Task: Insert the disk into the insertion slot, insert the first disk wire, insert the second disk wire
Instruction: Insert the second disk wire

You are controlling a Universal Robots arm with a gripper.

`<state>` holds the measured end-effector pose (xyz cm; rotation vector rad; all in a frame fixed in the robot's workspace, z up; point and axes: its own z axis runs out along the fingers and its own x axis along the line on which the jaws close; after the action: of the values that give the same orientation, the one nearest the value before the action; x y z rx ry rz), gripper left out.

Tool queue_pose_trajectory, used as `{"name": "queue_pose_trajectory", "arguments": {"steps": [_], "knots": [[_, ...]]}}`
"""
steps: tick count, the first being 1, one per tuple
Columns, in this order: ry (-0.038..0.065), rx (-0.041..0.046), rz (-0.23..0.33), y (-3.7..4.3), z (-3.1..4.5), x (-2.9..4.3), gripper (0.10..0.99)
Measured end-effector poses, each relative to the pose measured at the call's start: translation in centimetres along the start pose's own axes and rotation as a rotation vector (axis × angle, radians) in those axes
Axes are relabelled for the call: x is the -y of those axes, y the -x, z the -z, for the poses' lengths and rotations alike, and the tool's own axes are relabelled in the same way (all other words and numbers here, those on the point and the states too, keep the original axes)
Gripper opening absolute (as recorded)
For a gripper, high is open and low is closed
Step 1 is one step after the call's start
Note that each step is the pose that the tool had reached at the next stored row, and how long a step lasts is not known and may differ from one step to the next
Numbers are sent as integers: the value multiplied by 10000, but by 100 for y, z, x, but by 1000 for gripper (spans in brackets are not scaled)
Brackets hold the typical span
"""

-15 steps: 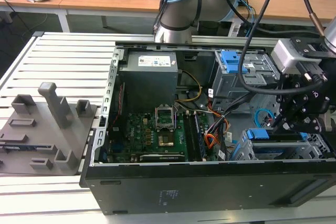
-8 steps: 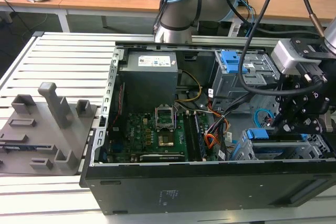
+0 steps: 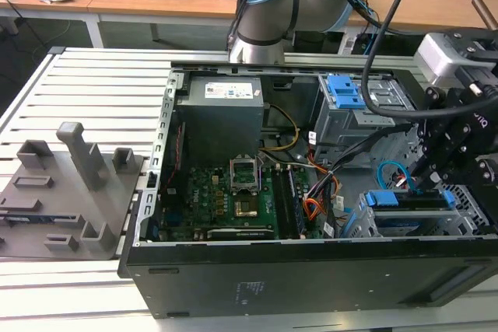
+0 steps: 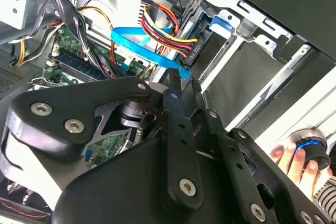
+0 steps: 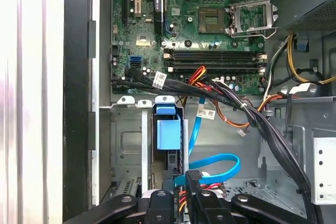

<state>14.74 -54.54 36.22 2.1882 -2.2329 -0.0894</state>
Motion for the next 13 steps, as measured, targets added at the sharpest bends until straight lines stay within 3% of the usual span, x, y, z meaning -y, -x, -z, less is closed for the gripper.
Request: {"name": "queue_pose_trajectory", "arguments": {"steps": [4,12,13], "knots": [[0,-7,0,1,57,-3,239],[-1,-8,0,2,62,-3,227],[0,-8,0,2,62,-3,161]]}}
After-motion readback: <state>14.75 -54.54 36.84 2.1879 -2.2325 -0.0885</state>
